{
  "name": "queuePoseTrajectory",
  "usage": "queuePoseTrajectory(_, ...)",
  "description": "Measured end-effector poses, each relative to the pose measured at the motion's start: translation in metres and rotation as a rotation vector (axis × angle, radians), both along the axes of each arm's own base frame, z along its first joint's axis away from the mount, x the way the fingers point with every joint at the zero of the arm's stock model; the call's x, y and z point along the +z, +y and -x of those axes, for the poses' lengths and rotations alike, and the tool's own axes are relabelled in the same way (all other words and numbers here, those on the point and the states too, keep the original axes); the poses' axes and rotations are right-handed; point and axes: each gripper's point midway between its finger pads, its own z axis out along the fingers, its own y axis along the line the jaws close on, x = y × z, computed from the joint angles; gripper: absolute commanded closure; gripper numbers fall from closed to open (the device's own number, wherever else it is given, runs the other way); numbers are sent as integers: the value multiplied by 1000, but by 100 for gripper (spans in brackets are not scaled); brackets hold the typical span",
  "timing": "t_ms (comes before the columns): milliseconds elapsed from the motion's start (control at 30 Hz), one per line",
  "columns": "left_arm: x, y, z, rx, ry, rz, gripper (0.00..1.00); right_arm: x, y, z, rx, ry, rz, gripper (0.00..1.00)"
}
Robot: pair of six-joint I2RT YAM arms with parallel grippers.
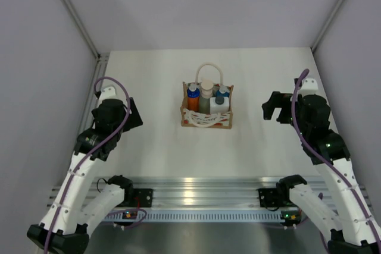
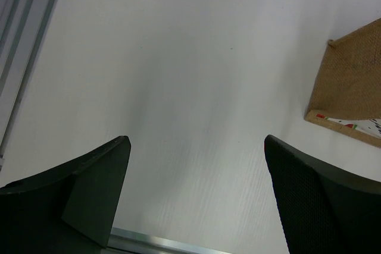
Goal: Take the personal care products out of the canvas bag
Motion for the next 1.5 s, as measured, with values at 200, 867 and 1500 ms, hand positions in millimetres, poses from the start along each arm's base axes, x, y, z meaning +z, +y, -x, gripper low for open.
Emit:
queuePoseTrajectory(200,1,-1,0,1,-3,7,2,7,4,-2,10,-26,-23,1)
queuePoseTrajectory(867,-20,-93,-27,-233,132,374,2,-7,193,-72,594,-122,33,7)
queuePoseTrajectory(1500,15,-100,-9,-363,12,385,2,-59,236,-142,645,-199,143,33)
